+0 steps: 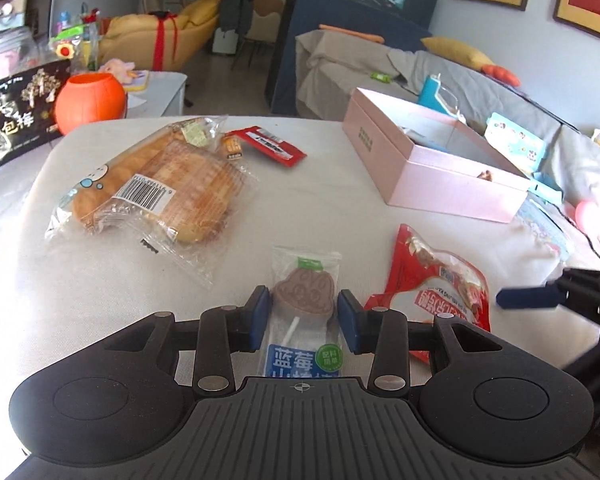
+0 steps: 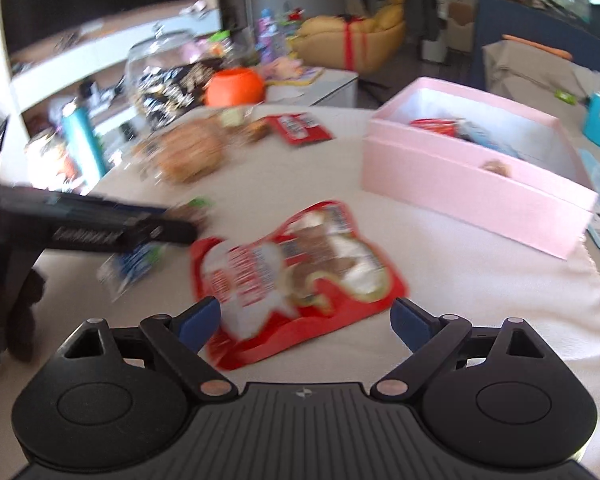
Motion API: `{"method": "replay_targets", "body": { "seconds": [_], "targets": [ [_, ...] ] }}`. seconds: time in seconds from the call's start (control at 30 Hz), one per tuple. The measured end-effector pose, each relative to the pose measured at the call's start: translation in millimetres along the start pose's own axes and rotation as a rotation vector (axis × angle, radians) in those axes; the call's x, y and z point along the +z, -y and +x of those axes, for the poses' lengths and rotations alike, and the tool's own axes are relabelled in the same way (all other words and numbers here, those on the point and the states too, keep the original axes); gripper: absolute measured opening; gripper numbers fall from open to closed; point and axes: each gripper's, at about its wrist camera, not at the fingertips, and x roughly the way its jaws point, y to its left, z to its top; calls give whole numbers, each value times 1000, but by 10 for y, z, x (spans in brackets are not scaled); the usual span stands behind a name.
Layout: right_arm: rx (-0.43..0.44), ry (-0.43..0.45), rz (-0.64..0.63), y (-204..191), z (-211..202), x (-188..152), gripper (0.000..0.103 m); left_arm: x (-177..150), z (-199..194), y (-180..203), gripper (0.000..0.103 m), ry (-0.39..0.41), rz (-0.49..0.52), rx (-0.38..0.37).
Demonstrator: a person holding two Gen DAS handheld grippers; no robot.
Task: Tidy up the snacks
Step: 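Grasp the red foil snack packet with the right tool and lift it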
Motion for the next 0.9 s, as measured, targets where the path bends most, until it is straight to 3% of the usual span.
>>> {"method": "replay_targets", "body": {
  "seconds": [0.13, 0.33, 0.47, 0.57, 0.63, 0.77, 0.9],
  "targets": [
    [-48, -40, -71, -63, 12, -60, 92, -107, -34, 3, 41, 52, 2, 2],
    [-245, -24, 24, 346, -110, -73, 92, -106, -30, 12, 41, 61, 4, 3],
    [-121, -1, 169, 496, -108, 63, 92, -114, -27, 14, 41, 62, 7, 5],
    [-47, -19, 232, 462, 135, 252, 93, -122, -29, 19, 41, 64, 11, 9],
    [-65, -32, 210, 363, 359, 376, 93, -129, -35, 23, 41, 66, 14, 13],
    [-159, -47, 110, 140, 690, 508, 103, -134, -36, 45, 41, 65, 26, 21],
    [-157, -39, 111, 152, 699, 516, 103, -133, -34, 44, 41, 64, 31, 22]
  ]
}}
